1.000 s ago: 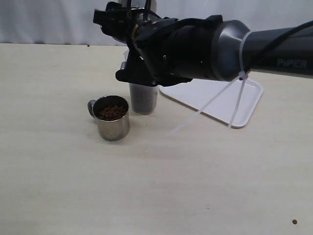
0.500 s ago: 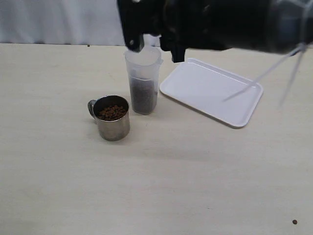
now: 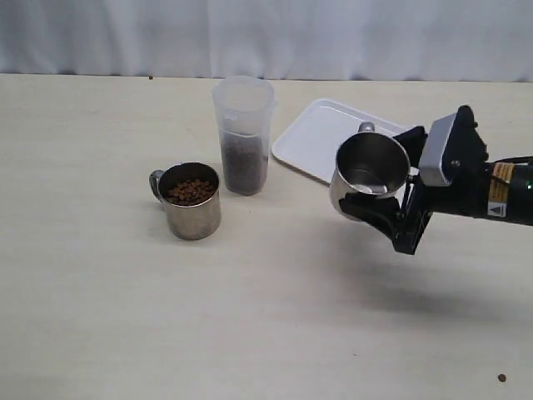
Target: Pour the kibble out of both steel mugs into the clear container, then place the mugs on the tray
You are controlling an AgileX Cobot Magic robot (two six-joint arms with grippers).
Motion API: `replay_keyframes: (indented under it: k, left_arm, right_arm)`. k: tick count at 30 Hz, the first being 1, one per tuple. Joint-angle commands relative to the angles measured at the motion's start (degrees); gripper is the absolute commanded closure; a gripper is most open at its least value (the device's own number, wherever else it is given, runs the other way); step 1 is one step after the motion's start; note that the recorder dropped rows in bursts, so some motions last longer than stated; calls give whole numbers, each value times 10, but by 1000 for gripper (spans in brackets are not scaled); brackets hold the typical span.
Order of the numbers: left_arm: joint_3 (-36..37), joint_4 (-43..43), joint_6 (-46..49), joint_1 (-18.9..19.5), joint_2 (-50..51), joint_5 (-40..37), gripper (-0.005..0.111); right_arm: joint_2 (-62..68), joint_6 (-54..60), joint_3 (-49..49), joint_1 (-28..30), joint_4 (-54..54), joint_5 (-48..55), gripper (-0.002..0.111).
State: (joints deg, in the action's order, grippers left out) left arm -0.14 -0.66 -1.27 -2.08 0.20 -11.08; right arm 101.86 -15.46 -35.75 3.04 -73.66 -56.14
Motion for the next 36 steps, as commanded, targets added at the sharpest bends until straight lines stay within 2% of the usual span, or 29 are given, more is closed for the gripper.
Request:
replay_keyframes:
  k: [1, 7, 9, 11, 12, 15, 16, 18, 20, 26, 28, 30, 31, 32, 33, 34, 35, 36]
  left_arm:
    - [1, 0, 0, 1, -2, 6, 107]
    - [1, 0, 0, 1, -2, 6, 107]
    - [1, 0, 0, 1, -2, 6, 107]
    - [1, 0, 0, 1, -2, 6, 107]
    - [1, 0, 0, 1, -2, 6, 107]
    - [1, 0, 0, 1, -2, 2, 107]
    - [1, 0, 0, 1, -2, 1, 107]
    - [1, 0, 0, 1, -2, 3, 107]
    - [1, 0, 0, 1, -2, 3, 107]
    - [1, 0, 0, 1, -2, 3, 107]
    - [1, 0, 0, 1, -2, 3, 107]
    - [1, 0, 0, 1, -2, 3, 107]
    - [1, 0, 0, 1, -2, 3, 107]
    - [1, 0, 0, 1, -2, 3, 107]
    - [1, 0, 0, 1, -2, 3, 107]
    - [1, 0, 0, 1, -2, 3, 107]
    - [1, 0, 0, 1, -2, 3, 107]
    - [1, 0, 0, 1, -2, 3, 107]
  right_arm:
    - [80, -21, -28, 9, -41, -45, 103]
    - [156, -15, -46, 8, -45, -44, 103]
    - [173, -15, -49, 8, -51, -44, 99]
    - [181, -3, -49, 8, -60, -44, 86]
    - [184, 1, -49, 8, -68, -36, 66]
    - [177, -7, -49, 8, -52, -36, 30]
    - [172, -19, -49, 8, -45, -36, 21]
    - [158, -54, -49, 8, -39, -35, 6]
    - [142, -81, -49, 8, -49, -32, 2]
    - [50, -173, -47, 10, -97, -2, 2]
    - [-4, -249, -45, 10, -109, 11, 2]
    - [-56, -401, -45, 10, -112, 88, 5]
    - [-118, -541, -39, 10, -150, 208, 15]
    - [-143, -557, -26, 8, -167, 245, 23]
    - [-210, -559, 15, 8, -117, 320, 52]
    - [-240, -538, 34, 8, -83, 338, 71]
    - [-311, -478, 83, 8, -25, 338, 103]
    - [-361, -448, 118, 8, 9, 335, 102]
